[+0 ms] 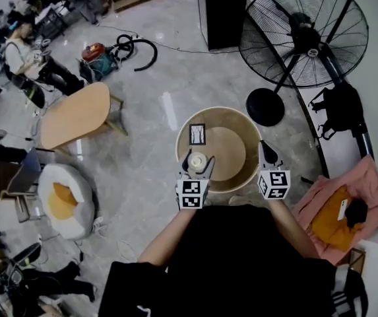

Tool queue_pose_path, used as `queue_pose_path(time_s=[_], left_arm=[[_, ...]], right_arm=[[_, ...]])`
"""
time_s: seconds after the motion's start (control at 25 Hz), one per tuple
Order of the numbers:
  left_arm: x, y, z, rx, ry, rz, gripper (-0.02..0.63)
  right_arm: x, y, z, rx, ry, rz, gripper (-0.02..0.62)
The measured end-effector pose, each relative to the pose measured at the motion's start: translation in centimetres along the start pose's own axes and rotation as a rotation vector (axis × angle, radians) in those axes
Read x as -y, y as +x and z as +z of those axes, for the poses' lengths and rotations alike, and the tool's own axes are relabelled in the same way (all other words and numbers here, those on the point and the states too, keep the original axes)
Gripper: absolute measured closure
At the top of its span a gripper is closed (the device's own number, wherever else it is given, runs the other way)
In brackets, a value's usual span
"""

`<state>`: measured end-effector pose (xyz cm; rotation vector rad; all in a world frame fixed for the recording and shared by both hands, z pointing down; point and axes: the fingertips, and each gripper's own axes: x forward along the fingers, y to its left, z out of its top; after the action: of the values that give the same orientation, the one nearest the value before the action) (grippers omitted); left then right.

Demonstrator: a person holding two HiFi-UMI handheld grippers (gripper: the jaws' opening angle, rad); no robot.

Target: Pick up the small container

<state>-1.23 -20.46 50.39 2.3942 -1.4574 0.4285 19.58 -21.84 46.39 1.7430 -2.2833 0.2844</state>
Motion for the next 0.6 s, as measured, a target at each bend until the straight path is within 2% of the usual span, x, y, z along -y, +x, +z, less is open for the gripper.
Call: queue_pose_path(time_s=[0.6], left_arm=[[-1.2,0.9,1.5,0.012,-0.008,0.016,0.255]], right_arm=[[-0.3,0.7,0.8,0.001,-0.02,0.018,0.575]])
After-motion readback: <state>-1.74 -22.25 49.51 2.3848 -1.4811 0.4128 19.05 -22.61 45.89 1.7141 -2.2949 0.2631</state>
